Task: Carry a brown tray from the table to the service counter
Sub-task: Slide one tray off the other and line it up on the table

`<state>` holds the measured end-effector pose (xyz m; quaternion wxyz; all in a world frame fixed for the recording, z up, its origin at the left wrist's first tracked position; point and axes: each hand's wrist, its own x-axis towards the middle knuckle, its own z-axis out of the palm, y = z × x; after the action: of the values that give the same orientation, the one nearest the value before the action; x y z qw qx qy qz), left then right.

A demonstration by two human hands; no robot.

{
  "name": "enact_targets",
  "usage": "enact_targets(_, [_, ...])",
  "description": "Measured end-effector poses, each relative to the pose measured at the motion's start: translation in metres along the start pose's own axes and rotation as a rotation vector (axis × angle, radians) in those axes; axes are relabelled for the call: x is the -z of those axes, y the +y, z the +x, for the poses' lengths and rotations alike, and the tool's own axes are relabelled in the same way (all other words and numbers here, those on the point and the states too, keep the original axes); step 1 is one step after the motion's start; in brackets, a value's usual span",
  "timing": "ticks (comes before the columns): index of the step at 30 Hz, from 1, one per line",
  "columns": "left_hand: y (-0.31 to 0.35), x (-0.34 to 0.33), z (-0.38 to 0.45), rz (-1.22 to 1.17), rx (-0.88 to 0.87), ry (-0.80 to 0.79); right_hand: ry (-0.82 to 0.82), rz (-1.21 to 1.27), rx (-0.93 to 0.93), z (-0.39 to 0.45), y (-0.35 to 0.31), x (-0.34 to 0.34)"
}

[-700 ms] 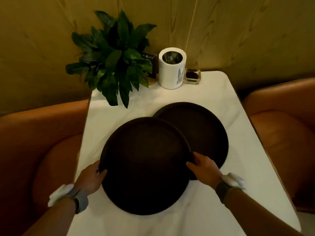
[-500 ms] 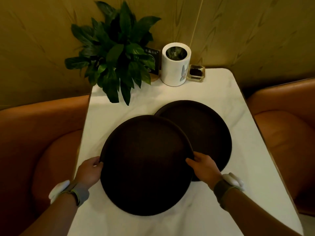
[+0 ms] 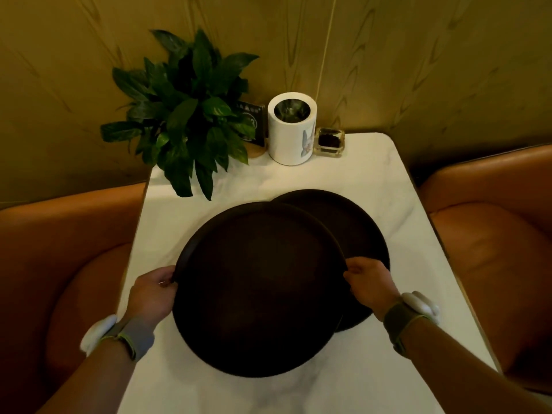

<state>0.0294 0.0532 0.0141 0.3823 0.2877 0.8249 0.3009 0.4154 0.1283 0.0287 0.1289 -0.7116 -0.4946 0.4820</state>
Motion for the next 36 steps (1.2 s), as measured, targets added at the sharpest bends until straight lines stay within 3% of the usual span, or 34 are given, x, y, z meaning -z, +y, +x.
enact_targets(10, [0.049, -0.073, 0.005, -0.059, -0.037, -0.017, 0.183, -0.012, -0.057, 0.043, 0.024, 0.078])
enact_targets(17, [0.072, -0.121, -0.005, -0.011, -0.041, -0.014, 0.16, -0.125, -0.019, 0.067, 0.039, 0.102])
enact_targets(28, [0.077, -0.137, -0.018, 0.106, -0.075, -0.019, 0.059, -0.396, -0.063, 0.092, 0.039, 0.095])
enact_targets(36, [0.067, -0.136, -0.013, 0.312, -0.088, -0.078, 0.06, -0.216, -0.091, 0.094, 0.048, 0.079])
